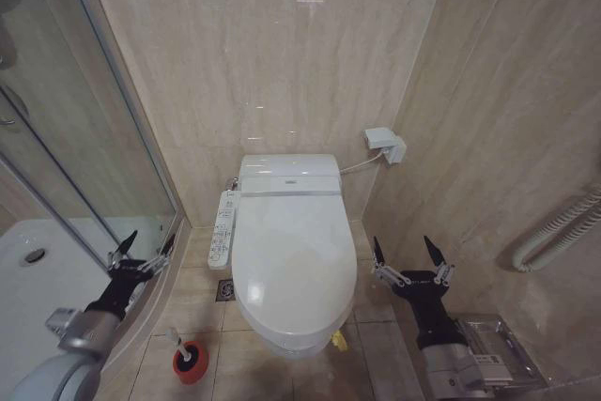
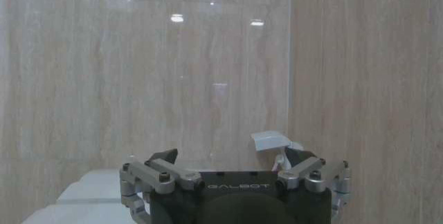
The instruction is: Open the toilet lid, clean the toilet bowl with a toilet brush, close the toilet lid, and flush.
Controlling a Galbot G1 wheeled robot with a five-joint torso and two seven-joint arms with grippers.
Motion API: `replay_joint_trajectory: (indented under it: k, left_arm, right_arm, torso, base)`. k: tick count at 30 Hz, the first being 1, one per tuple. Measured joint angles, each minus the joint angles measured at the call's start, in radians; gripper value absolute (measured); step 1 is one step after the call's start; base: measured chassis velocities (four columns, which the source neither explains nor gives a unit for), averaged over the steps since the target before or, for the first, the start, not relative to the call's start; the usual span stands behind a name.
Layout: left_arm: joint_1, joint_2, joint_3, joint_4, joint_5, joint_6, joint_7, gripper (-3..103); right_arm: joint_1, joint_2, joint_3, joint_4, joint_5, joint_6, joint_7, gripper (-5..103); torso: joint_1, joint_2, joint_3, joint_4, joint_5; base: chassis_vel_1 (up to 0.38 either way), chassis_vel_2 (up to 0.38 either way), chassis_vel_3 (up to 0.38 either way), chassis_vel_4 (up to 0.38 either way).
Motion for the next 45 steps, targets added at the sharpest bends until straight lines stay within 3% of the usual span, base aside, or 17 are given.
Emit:
replay_joint_trajectory:
  k: [6, 7, 13, 14, 21, 22, 28, 29, 36, 45]
  left_arm:
    - [-0.124, 0.052, 0.065, 0.128, -0.032, -0.031, 0.030, 94]
    - [-0.148, 0.063, 0.074, 0.155, -0.041, -0.032, 0.033, 80]
    - [-0.291, 0.126, 0.119, 0.305, -0.105, -0.027, 0.059, 80]
    - [-0.321, 0.135, 0.126, 0.330, -0.111, -0.029, 0.076, 52]
    - [-0.468, 0.181, 0.205, 0.442, -0.149, -0.046, 0.146, 52]
    - [-0.495, 0.186, 0.228, 0.463, -0.154, -0.048, 0.151, 26]
    - [-0.632, 0.189, 0.337, 0.592, -0.158, -0.069, 0.170, 26]
    - [-0.657, 0.188, 0.354, 0.614, -0.161, -0.072, 0.169, 2]
    - [-0.837, 0.154, 0.495, 0.728, -0.177, -0.076, 0.154, 0]
    - [-0.941, 0.115, 0.619, 0.777, -0.174, -0.083, 0.153, 0]
  right_arm:
    - [0.000, 0.000, 0.000, 0.000, 0.000, 0.000, 0.000, 100]
    - [0.000, 0.000, 0.000, 0.000, 0.000, 0.000, 0.000, 100]
    - [0.000, 0.000, 0.000, 0.000, 0.000, 0.000, 0.000, 100]
    - [0.000, 0.000, 0.000, 0.000, 0.000, 0.000, 0.000, 100]
    - [0.000, 0.000, 0.000, 0.000, 0.000, 0.000, 0.000, 100]
    - [0.000, 0.000, 0.000, 0.000, 0.000, 0.000, 0.000, 100]
    - [0.000, 0.000, 0.000, 0.000, 0.000, 0.000, 0.000, 100]
    - [0.000, 0.000, 0.000, 0.000, 0.000, 0.000, 0.000, 100]
    - [0.000, 0.000, 0.000, 0.000, 0.000, 0.000, 0.000, 100]
    - [0.000, 0.000, 0.000, 0.000, 0.000, 0.000, 0.000, 100]
  torso:
    - [0.000, 0.000, 0.000, 0.0001, 0.0001]
    - [0.000, 0.000, 0.000, 0.0002, 0.0000]
    - [0.000, 0.000, 0.000, 0.0002, 0.0000]
    - [0.000, 0.000, 0.000, 0.0001, 0.0000]
    - [0.000, 0.000, 0.000, -0.0001, 0.0004]
    - [0.000, 0.000, 0.000, 0.0002, 0.0003]
    - [0.000, 0.000, 0.000, -0.0001, -0.0001]
    - [0.000, 0.000, 0.000, 0.0001, 0.0000]
    - [0.000, 0.000, 0.000, -0.0002, 0.0004]
    - [0.000, 0.000, 0.000, -0.0001, 0.0002]
  base:
    - [0.000, 0.000, 0.000, 0.000]
    - [0.000, 0.000, 0.000, 0.000]
    - [0.000, 0.000, 0.000, 0.000]
    - [0.000, 0.000, 0.000, 0.000]
    - [0.000, 0.000, 0.000, 0.000]
    - [0.000, 0.000, 0.000, 0.000]
    - [0.000, 0.000, 0.000, 0.000]
    - [0.000, 0.000, 0.000, 0.000]
    - [0.000, 0.000, 0.000, 0.000]
    - [0.000, 0.000, 0.000, 0.000]
